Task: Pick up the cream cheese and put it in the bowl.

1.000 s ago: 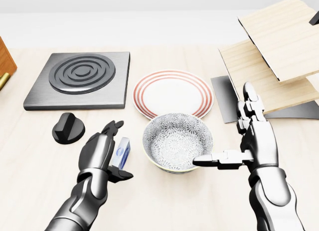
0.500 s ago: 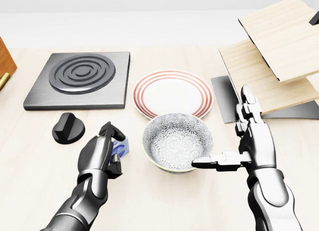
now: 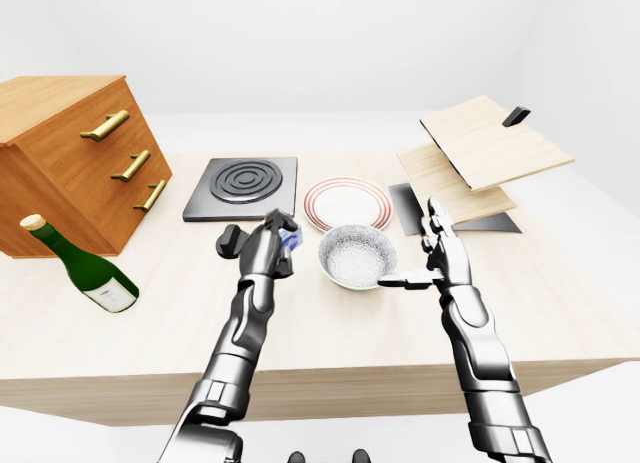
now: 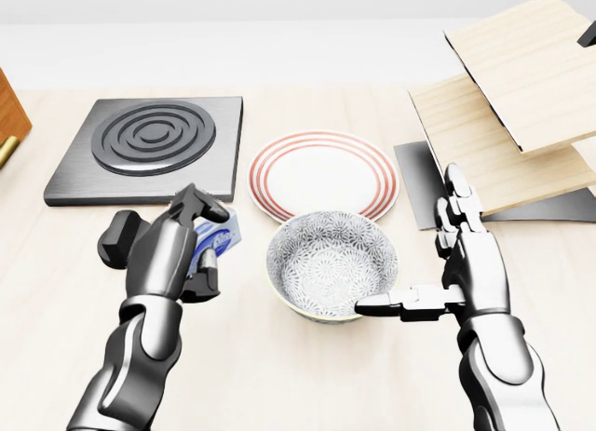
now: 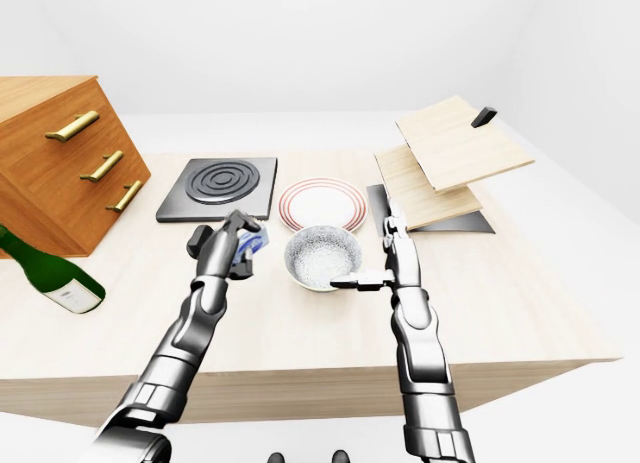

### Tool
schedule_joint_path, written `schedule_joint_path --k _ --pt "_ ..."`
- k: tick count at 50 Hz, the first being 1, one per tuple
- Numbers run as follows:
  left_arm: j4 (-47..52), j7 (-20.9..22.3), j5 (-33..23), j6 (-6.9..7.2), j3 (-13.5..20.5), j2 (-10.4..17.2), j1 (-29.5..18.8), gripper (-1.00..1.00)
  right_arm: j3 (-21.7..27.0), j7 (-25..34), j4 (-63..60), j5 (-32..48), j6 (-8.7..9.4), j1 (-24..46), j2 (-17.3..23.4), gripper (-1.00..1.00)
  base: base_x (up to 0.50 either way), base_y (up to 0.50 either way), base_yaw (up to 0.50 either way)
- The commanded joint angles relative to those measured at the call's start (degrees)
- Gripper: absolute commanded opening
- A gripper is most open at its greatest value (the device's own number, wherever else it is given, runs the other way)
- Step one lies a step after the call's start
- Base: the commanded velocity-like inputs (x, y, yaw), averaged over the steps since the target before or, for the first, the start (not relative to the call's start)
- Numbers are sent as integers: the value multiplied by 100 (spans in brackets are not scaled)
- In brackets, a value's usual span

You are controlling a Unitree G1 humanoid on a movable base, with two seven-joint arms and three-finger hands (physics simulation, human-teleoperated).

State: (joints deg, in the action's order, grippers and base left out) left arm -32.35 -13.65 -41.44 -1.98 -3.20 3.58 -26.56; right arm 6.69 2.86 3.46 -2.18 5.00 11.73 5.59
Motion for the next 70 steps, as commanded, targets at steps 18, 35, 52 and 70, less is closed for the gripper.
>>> schedule_joint_path --k 18,35,52,70 --pt "3253 1781 -1246 698 -549 -847 -307 -100 10 2 -123 -75 0 8 3 100 0 0 0" --pt "2448 1573 -1488 698 -1012 -1472 -151 -100 67 41 -166 -157 0 -38 26 100 0 0 0" --pt "1474 1136 -1574 698 -1072 -1610 -244 -100 35 35 -200 -134 0 -59 9 100 0 0 0" --pt "1074 972 -1658 698 -1084 -1678 -330 -100 23 39 -65 -126 0 -22 4 100 0 0 0"
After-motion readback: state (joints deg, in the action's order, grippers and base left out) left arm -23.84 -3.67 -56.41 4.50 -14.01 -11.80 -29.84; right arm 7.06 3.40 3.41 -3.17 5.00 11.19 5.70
